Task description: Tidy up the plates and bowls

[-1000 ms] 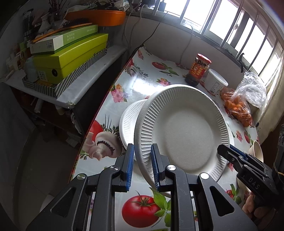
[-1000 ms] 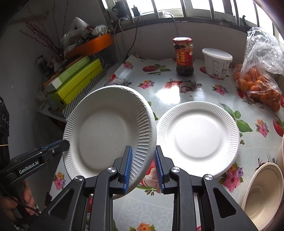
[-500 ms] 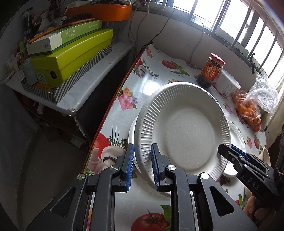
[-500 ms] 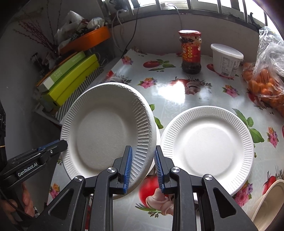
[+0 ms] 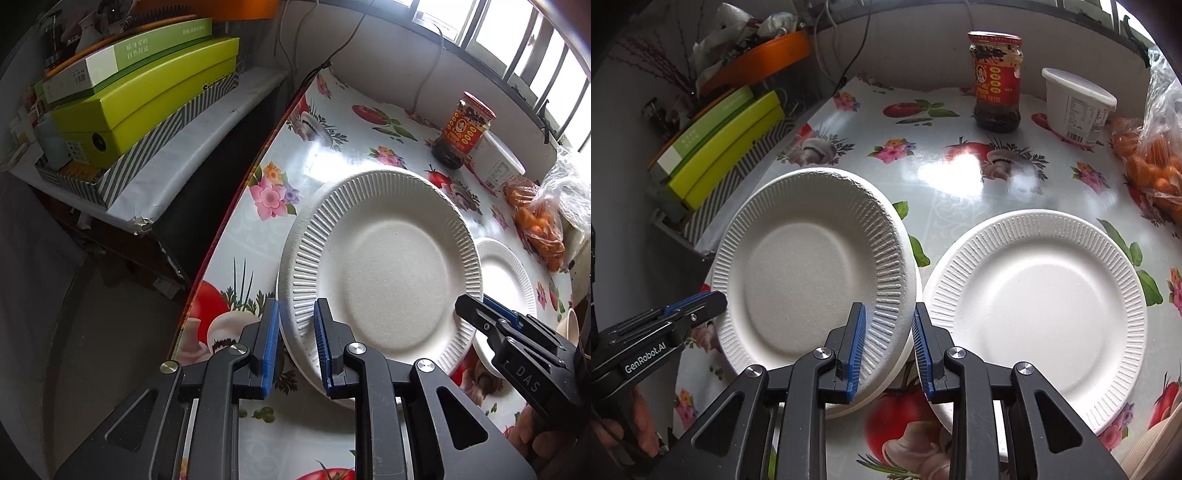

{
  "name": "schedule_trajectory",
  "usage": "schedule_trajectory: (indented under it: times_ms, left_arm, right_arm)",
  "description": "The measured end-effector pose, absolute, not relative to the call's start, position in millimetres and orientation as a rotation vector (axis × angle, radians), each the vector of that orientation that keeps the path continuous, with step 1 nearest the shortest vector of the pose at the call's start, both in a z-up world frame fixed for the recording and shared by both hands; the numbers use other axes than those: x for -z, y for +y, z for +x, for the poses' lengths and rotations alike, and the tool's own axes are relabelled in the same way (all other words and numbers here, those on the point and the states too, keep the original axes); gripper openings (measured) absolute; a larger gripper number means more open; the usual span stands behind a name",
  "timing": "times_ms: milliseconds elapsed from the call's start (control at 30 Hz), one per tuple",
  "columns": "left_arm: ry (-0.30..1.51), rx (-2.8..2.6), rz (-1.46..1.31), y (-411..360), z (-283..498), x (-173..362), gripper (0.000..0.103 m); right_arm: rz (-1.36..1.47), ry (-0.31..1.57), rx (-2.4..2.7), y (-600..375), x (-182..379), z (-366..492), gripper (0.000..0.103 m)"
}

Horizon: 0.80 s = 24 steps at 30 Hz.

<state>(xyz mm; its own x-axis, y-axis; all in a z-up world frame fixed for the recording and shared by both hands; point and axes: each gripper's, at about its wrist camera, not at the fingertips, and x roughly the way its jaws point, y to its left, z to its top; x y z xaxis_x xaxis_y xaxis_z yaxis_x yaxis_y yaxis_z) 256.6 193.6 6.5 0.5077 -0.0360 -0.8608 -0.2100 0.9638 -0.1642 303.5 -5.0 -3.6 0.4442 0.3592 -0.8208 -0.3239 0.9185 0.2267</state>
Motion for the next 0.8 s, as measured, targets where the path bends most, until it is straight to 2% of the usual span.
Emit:
schedule_trajectory:
  times_ms: [800]
  left_arm:
    - [1.069, -0.116, -0.254, 193.0, 264.8, 3.5, 0.021]
  right_arm:
    - [0.013, 1.021, -0.426, -2.9, 9.9, 308.8, 0.027]
